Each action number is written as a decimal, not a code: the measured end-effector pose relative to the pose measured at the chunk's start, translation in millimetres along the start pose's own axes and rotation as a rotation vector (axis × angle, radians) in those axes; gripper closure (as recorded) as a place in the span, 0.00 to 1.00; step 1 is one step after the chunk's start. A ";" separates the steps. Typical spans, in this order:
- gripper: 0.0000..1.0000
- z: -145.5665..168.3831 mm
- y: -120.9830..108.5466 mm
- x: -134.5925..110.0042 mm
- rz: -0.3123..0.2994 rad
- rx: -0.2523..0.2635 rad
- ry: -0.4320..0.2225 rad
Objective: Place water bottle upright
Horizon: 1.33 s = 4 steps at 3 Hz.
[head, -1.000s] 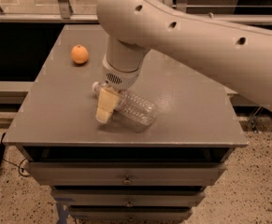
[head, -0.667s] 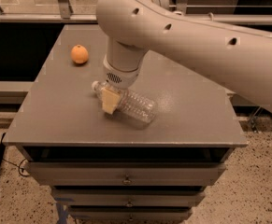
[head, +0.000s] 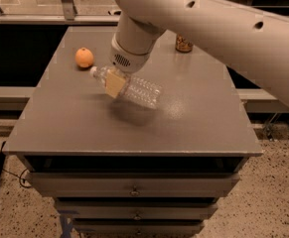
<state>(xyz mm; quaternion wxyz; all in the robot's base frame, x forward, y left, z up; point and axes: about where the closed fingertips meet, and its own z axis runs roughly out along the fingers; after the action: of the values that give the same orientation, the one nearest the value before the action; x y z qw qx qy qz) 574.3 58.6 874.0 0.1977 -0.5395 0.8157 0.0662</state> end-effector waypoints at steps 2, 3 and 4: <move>1.00 -49.4 -21.5 -19.5 -0.025 -0.126 -0.402; 1.00 -69.7 -23.8 -17.7 -0.030 -0.209 -0.637; 1.00 -102.0 -15.2 -23.9 -0.068 -0.285 -0.890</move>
Offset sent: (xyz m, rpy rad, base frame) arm -0.0008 -0.0339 0.1112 0.8141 -0.0701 0.2093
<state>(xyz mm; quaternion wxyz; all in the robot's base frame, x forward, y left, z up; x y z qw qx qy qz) 570.6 40.0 978.2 0.4543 -0.5069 0.6163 0.3960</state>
